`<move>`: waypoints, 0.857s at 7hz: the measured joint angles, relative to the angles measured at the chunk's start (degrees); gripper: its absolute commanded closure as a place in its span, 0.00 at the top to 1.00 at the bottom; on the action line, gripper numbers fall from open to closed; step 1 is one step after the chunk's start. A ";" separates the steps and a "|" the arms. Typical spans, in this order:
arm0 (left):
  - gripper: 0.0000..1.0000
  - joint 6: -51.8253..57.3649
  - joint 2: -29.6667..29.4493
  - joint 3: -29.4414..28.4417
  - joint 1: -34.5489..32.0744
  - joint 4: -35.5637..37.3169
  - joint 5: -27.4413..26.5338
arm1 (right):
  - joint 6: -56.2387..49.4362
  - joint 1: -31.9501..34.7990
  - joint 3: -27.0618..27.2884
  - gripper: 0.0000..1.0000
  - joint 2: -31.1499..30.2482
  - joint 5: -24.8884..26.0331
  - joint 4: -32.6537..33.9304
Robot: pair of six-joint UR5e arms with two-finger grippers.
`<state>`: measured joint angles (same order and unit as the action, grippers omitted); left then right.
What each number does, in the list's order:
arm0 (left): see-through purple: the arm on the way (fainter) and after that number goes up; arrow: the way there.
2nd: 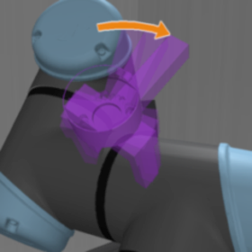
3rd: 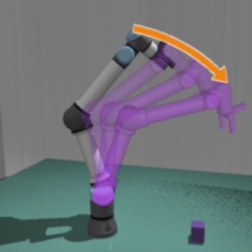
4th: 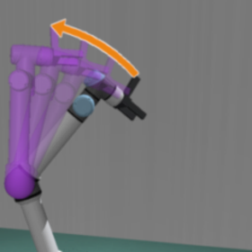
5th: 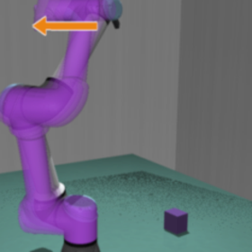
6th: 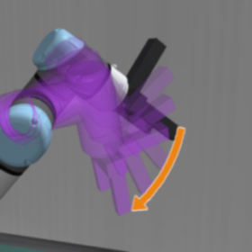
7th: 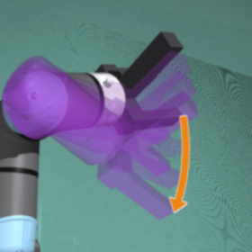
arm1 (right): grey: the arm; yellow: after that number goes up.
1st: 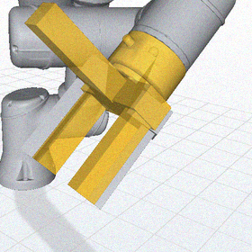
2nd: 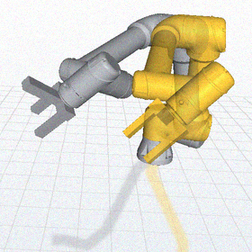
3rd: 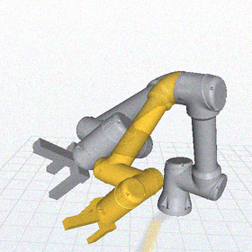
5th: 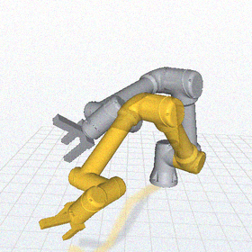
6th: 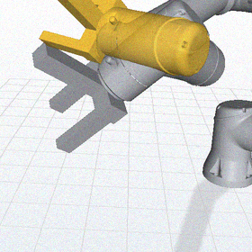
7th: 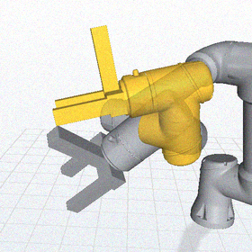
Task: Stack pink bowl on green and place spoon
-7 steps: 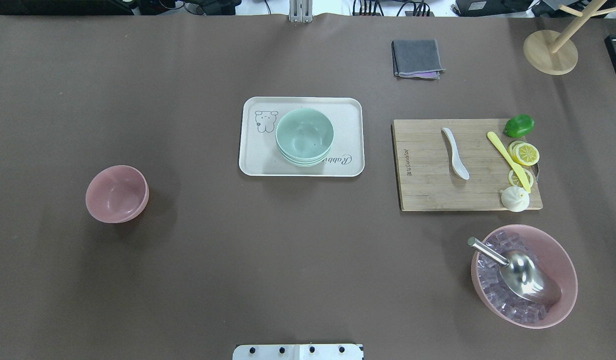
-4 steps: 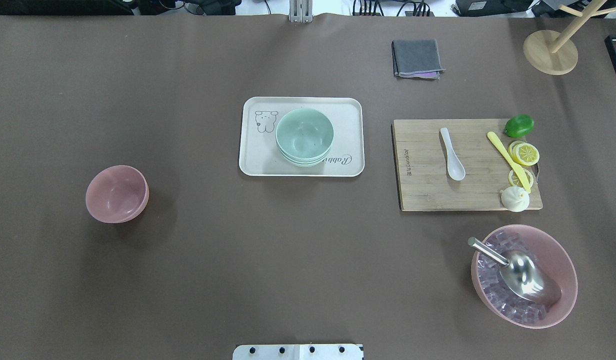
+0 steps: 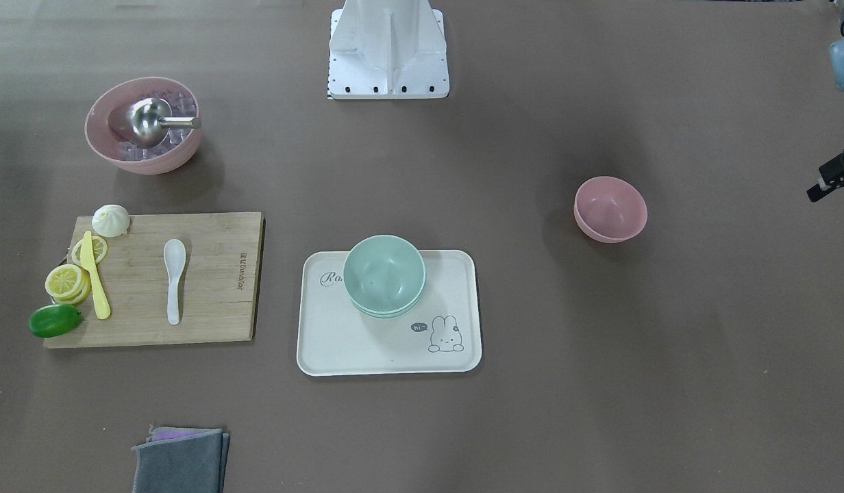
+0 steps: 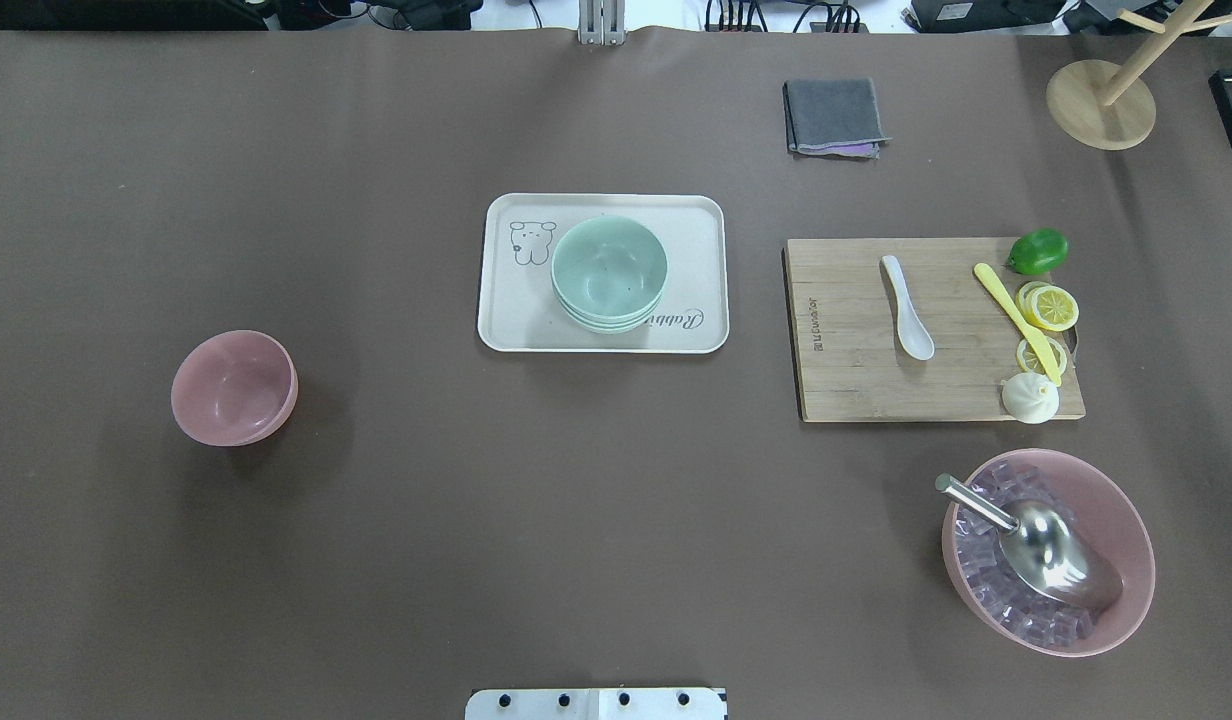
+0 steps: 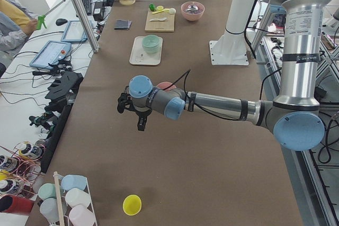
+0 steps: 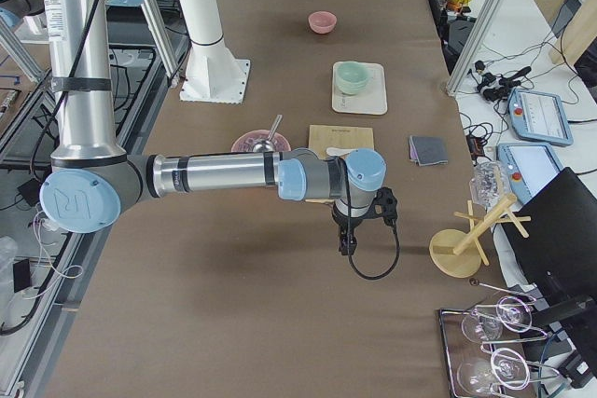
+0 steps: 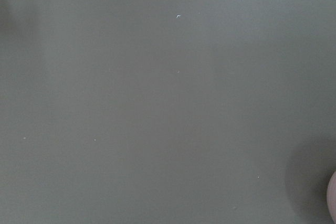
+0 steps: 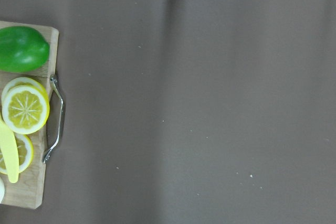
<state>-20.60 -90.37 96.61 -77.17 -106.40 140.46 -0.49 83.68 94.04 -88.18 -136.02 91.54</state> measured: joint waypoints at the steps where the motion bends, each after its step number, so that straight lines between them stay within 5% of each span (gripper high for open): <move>1: 0.91 -4.99 -2.06 -0.15 4.56 -0.13 -0.97 | 3.62 -1.98 -0.13 1.00 0.24 0.10 -3.79; 3: 0.80 -16.88 -6.96 0.34 14.49 -0.73 -5.39 | 13.25 -6.84 -0.41 1.00 0.72 0.23 -12.12; 6: 0.64 -24.41 -8.38 0.91 24.94 -3.27 -10.06 | 17.54 -10.28 -0.50 1.00 2.62 0.17 -14.80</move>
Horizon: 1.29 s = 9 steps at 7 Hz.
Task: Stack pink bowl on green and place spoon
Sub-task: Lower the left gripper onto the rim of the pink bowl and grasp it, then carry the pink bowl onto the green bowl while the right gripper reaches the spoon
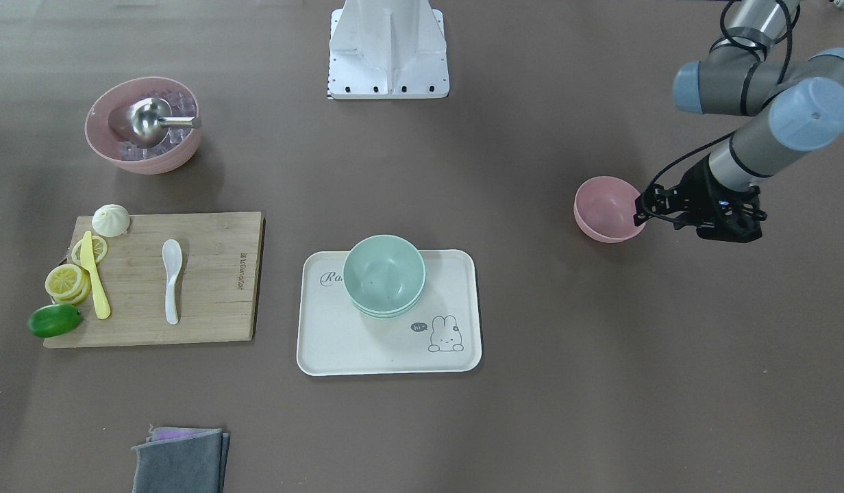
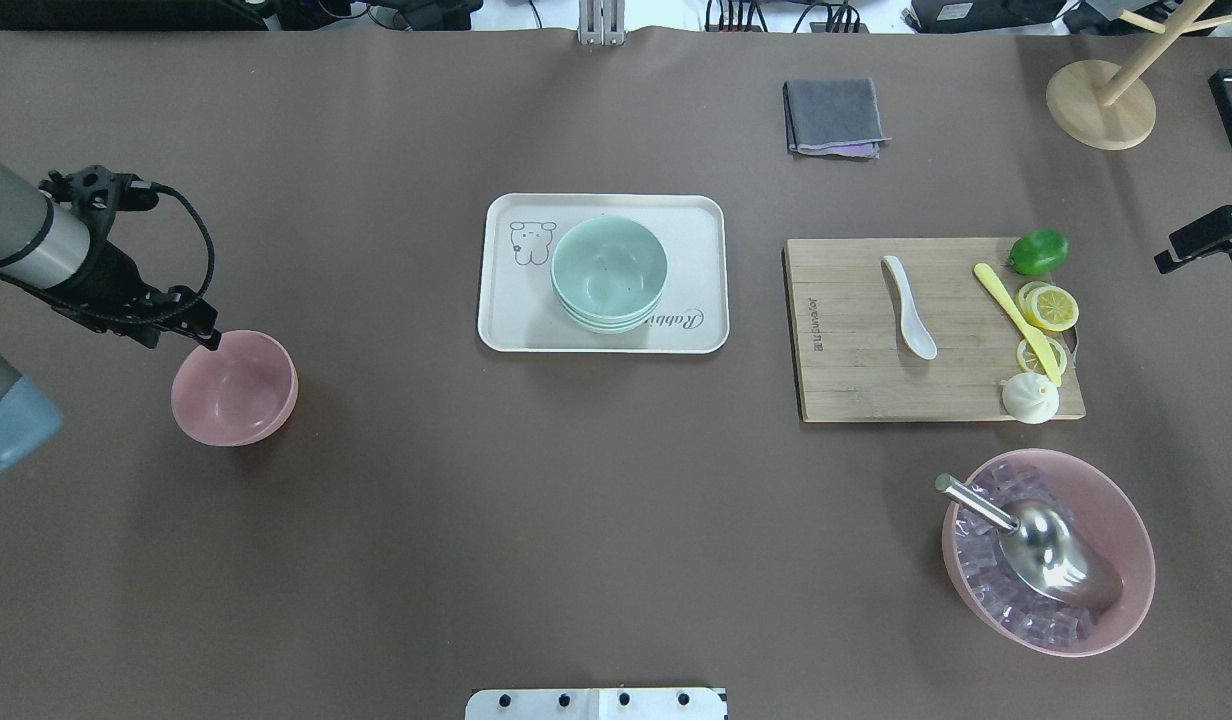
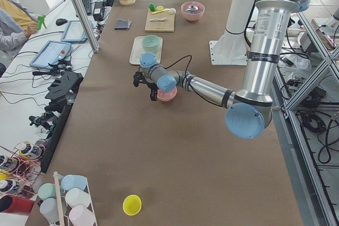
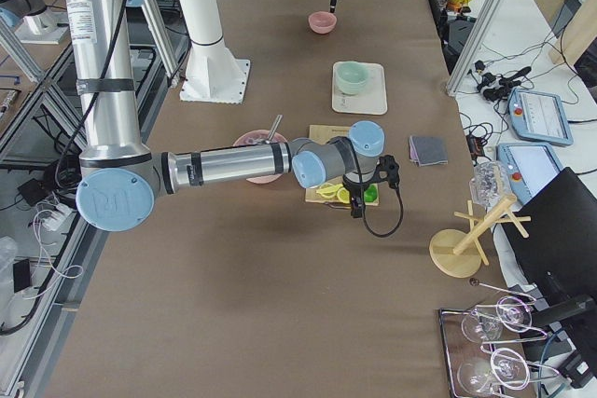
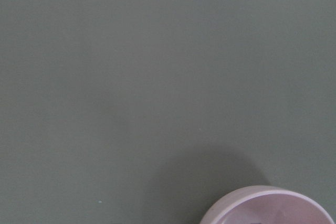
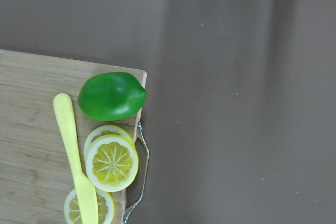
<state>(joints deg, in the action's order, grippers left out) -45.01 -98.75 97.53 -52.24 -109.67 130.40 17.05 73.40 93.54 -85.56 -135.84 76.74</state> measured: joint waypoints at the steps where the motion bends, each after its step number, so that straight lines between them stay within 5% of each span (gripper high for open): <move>1: 0.51 -0.31 0.28 -0.05 1.54 -0.16 -0.57 | 0.12 -0.23 -0.02 1.00 0.32 0.01 -0.07; 3: 0.00 -0.35 0.90 -0.18 2.69 -0.25 -1.39 | 0.17 -0.32 -0.03 1.00 0.68 -0.01 -0.09; 6: 0.00 -0.72 -0.26 -0.32 2.84 0.06 -1.31 | 0.61 -0.57 -0.14 1.00 1.58 0.08 -0.04; 9: 0.00 -8.79 -15.68 -0.46 3.07 9.53 -1.05 | 14.68 -7.72 -0.61 0.99 6.70 2.50 -0.21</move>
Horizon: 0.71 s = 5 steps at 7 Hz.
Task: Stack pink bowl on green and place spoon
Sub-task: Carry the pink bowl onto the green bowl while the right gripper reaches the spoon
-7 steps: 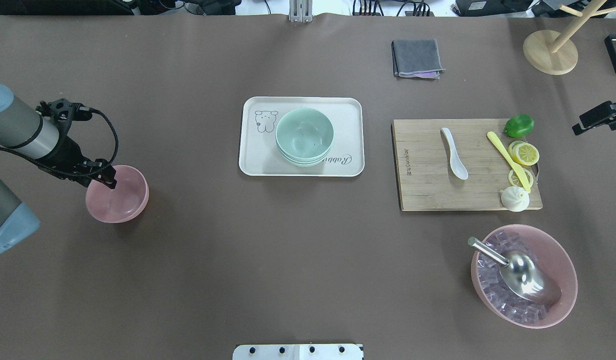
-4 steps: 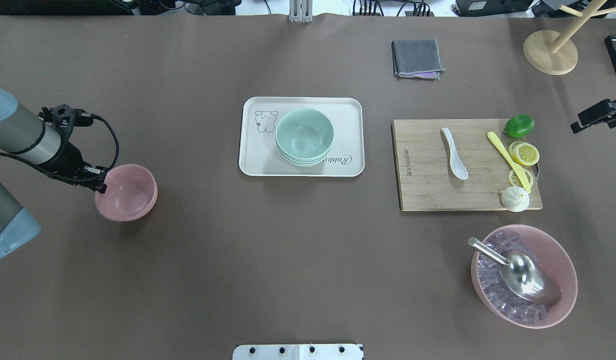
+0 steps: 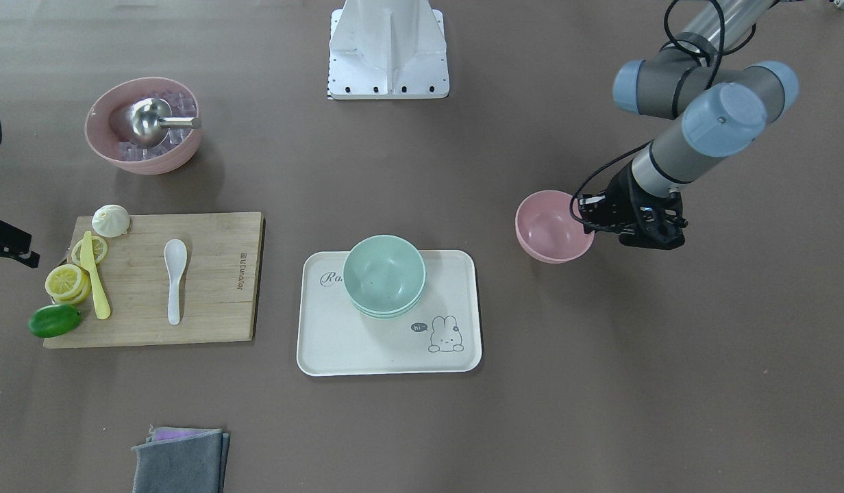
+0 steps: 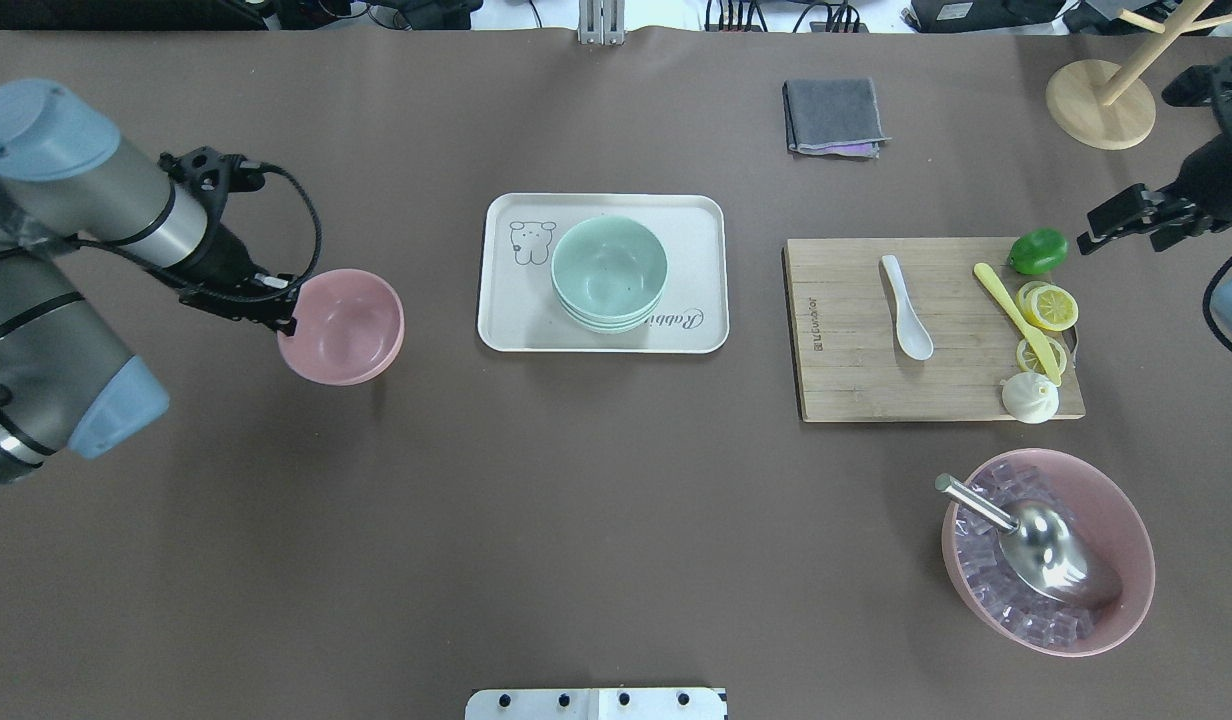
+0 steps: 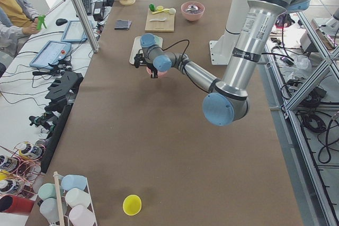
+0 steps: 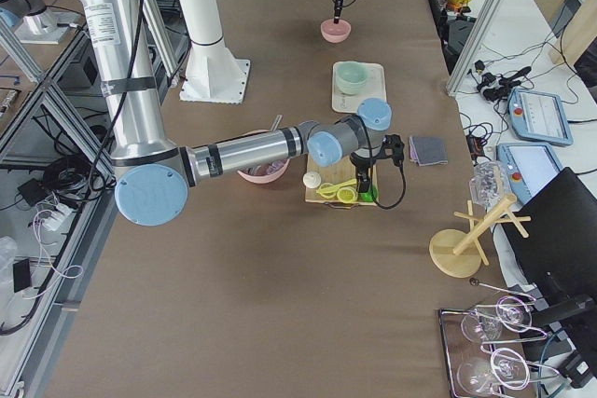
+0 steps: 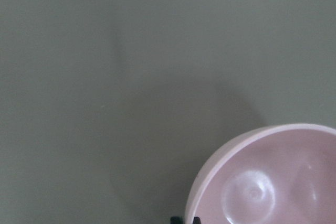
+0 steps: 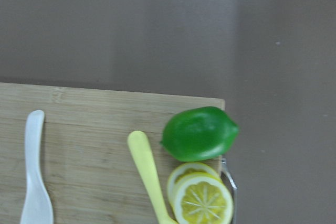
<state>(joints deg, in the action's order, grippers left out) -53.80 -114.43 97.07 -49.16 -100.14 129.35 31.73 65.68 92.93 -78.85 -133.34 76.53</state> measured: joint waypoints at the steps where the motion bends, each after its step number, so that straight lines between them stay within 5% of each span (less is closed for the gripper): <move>1: 0.00 -2.39 -6.37 -0.51 0.28 4.68 -0.14 | 3.42 -3.86 -1.04 0.99 2.48 2.29 -0.09; 5: 0.00 -10.52 -24.93 -12.16 3.06 7.54 -2.55 | 9.96 -11.33 -3.74 0.99 8.09 6.08 -0.16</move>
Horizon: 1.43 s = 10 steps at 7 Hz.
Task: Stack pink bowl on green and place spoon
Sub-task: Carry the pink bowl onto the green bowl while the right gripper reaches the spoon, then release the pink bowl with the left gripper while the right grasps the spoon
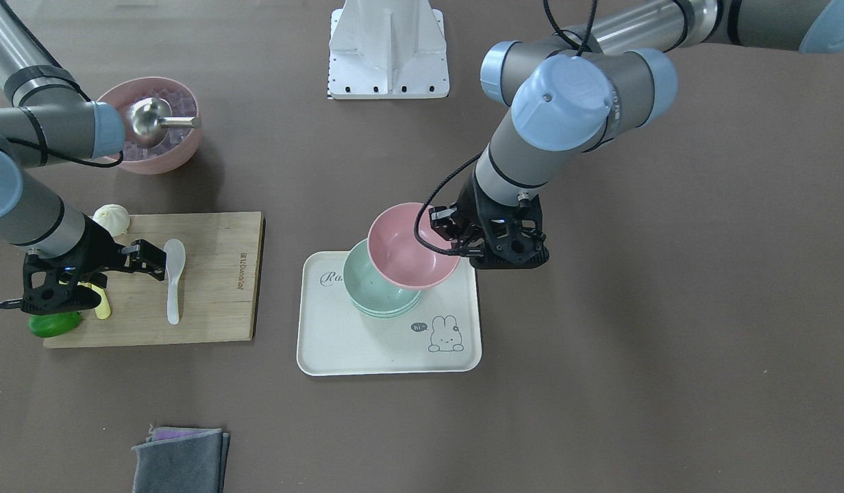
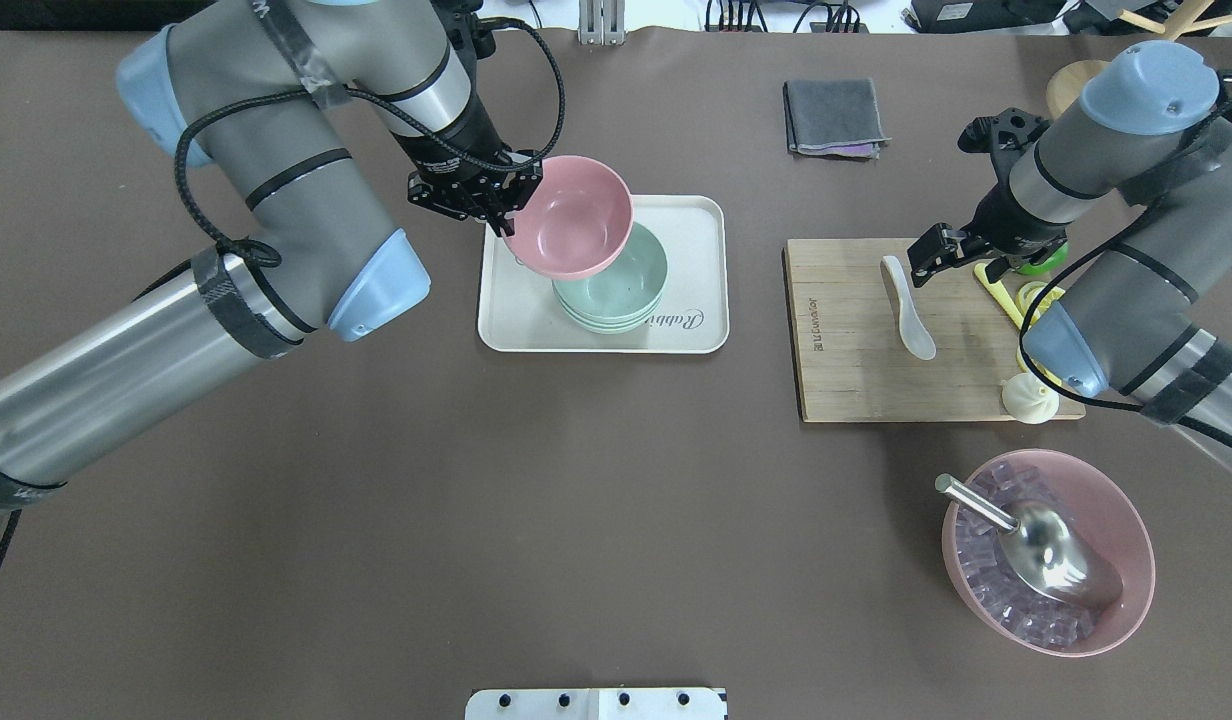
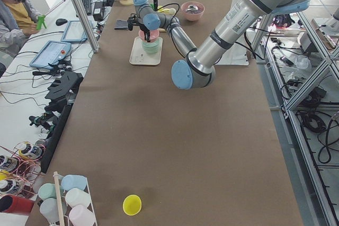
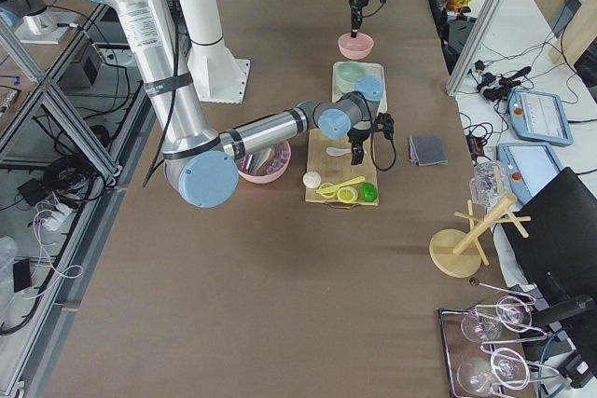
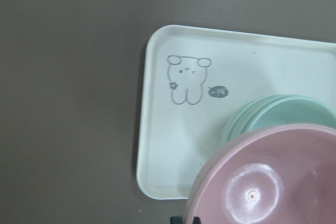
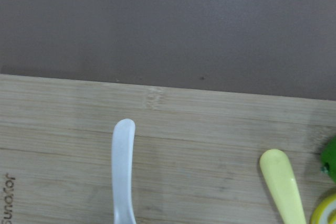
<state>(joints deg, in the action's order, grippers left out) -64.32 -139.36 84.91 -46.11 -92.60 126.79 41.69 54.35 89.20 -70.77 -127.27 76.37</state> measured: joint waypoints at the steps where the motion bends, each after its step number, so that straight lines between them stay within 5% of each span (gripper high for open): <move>1: 0.00 -0.30 -0.98 -1.28 1.03 -0.59 -1.23 | 0.38 -0.50 -0.13 0.99 0.24 0.12 0.01; 4: 0.00 -0.42 -1.59 -3.48 3.99 -3.74 -3.47 | 0.64 -1.72 -0.55 0.99 0.55 0.17 0.09; 6: 0.97 -0.41 -1.63 -5.26 4.68 -7.35 -4.20 | 0.71 -2.06 -1.56 0.99 1.15 0.18 0.06; 7: 0.97 -0.44 -1.53 -6.05 5.65 -9.55 -6.35 | 1.02 -2.30 -2.02 0.98 1.56 0.18 0.05; 8: 0.97 -0.54 -1.34 -6.32 6.66 -11.26 -8.78 | 1.47 -2.56 -2.71 0.83 2.03 0.16 0.03; 10: 0.97 -0.74 -0.32 -4.63 7.03 -11.98 -10.36 | 1.95 -2.93 -4.32 0.25 2.43 0.08 0.07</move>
<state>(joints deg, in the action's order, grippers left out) -65.06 -139.68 80.29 -39.08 -104.59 116.43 43.64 51.42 84.88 -68.34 -127.19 76.44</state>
